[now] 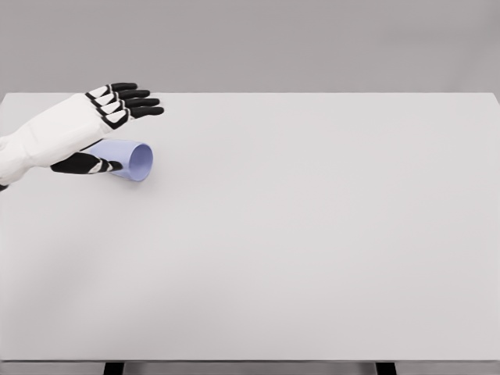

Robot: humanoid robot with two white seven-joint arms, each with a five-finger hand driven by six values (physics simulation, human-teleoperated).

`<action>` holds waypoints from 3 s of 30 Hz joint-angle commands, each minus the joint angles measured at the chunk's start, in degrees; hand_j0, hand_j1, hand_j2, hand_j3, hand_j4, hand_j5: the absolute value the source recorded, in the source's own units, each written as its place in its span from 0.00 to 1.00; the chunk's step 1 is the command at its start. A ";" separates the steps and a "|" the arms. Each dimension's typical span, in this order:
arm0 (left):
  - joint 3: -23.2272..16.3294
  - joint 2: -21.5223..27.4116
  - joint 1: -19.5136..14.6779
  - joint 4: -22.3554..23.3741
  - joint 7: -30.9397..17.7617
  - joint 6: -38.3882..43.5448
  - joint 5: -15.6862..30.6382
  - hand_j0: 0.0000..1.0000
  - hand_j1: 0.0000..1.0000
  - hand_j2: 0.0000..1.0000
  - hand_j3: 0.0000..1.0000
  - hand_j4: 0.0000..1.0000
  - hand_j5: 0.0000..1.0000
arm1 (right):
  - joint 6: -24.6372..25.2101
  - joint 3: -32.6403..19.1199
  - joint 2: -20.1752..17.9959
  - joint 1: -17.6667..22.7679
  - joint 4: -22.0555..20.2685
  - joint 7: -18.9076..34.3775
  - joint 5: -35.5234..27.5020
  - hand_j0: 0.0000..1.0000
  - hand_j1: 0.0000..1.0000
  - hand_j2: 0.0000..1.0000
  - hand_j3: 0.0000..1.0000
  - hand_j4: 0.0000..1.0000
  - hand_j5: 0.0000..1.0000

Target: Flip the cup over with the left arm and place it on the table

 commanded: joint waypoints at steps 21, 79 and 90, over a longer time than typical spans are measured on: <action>-0.38 2.90 0.35 -0.08 0.21 0.05 -2.19 1.00 1.00 1.00 1.00 1.00 1.00 | 0.00 -0.05 0.00 0.18 0.02 0.11 0.02 1.00 1.00 1.00 1.00 1.00 1.00; -28.67 -2.55 -15.21 16.61 -0.67 35.05 12.75 1.00 1.00 1.00 1.00 1.00 1.00 | 0.00 -0.05 0.00 0.18 0.02 0.11 0.02 1.00 1.00 1.00 1.00 1.00 1.00; -29.73 -4.74 -16.61 20.04 -0.67 35.05 10.64 1.00 1.00 1.00 1.00 1.00 1.00 | 0.00 -0.05 0.00 0.18 0.02 0.11 0.02 1.00 1.00 1.00 1.00 1.00 1.00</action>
